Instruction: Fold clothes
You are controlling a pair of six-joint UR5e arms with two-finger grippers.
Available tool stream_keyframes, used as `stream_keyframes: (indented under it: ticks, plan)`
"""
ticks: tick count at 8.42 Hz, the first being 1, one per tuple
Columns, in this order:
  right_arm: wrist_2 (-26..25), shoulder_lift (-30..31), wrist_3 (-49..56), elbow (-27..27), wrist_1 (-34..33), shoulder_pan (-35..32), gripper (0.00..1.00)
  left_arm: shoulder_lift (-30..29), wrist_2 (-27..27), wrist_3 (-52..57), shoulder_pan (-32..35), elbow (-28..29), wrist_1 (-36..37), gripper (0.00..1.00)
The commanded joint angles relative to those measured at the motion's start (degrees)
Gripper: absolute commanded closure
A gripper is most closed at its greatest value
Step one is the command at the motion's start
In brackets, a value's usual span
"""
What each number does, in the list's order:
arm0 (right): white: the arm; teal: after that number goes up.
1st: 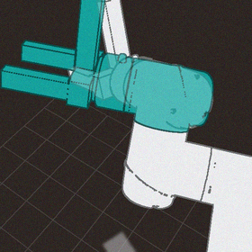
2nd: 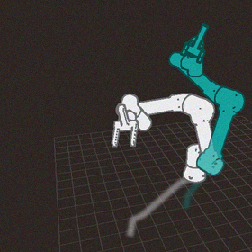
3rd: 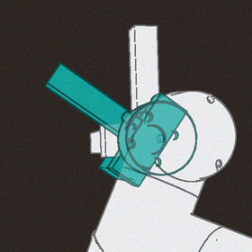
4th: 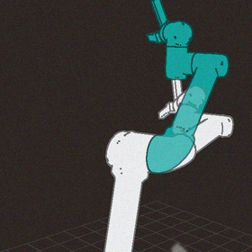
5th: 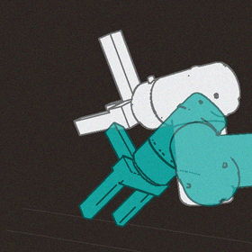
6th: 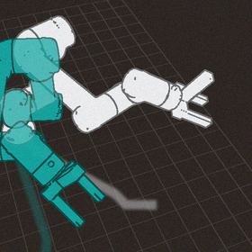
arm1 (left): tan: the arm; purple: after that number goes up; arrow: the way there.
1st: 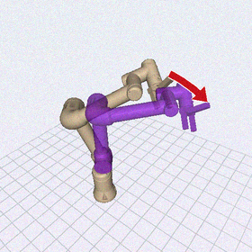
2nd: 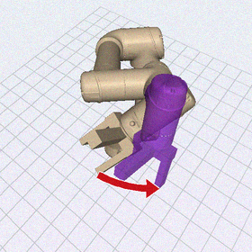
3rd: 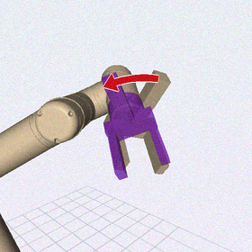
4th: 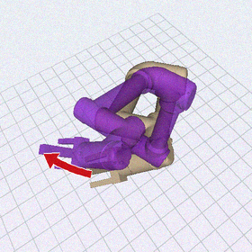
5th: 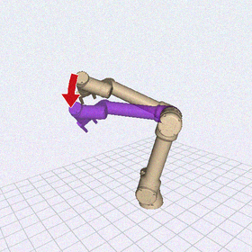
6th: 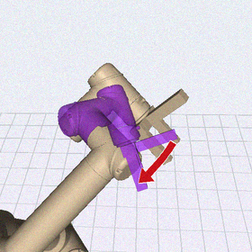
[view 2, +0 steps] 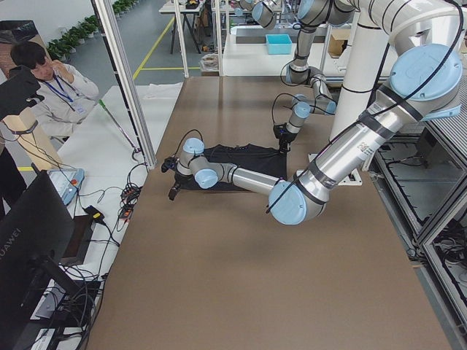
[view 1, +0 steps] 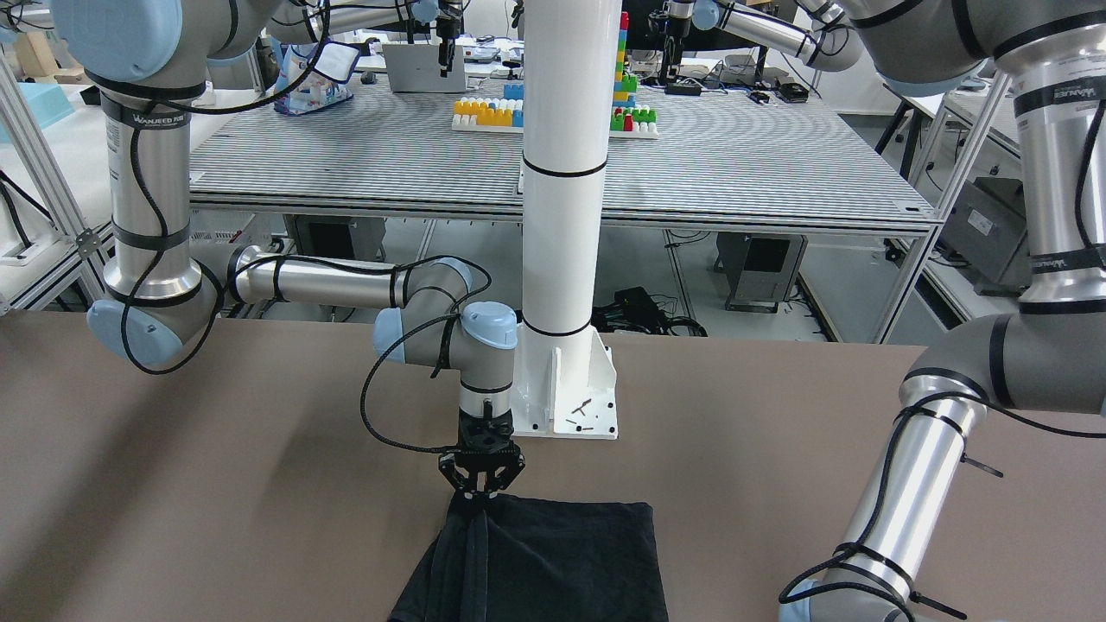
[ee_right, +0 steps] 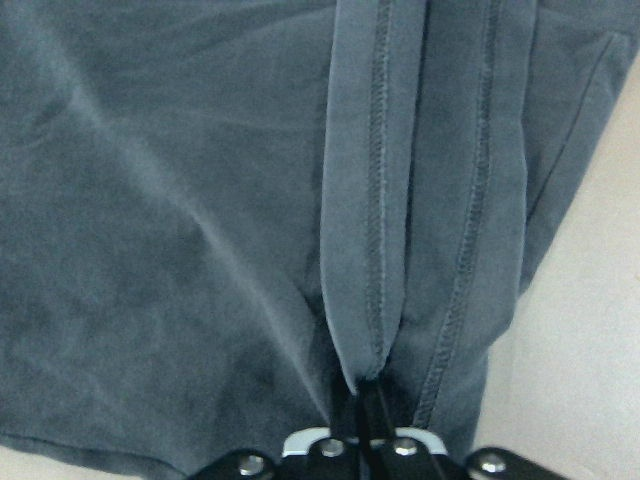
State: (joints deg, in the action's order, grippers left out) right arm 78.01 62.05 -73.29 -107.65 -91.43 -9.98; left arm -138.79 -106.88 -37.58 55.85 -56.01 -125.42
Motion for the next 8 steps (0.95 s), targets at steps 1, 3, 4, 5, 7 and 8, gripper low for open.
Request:
stream_keyframes:
  ticks: [1,3,4,5,7,8]
  plan:
    - [0.12,0.96,0.69,-1.06,0.29,-0.74,1.0,0.36,0.0,0.06,-0.21,-0.07,0.0,0.0]
    - [0.3,5.42,0.69,-5.96,0.38,-0.92,1.0,1.4,0.09,-0.03,-0.3,-1.38,-0.09,0.0]
    - [0.39,7.88,0.17,-6.95,1.6,-0.92,1.0,1.85,0.09,-0.21,-0.3,-2.08,-0.09,0.0]
    - [0.04,11.3,-1.23,-7.13,6.74,-0.4,1.0,2.11,0.09,-0.21,-0.39,-2.18,-0.09,0.0]
    - [-0.05,13.71,-10.42,-7.22,11.01,1.01,0.77,2.2,0.09,-0.21,-0.39,-2.18,-0.09,0.0]
    - [-0.57,13.62,-15.35,-7.14,11.1,1.8,0.29,2.2,0.09,-0.21,-0.39,-2.27,-0.09,0.0]
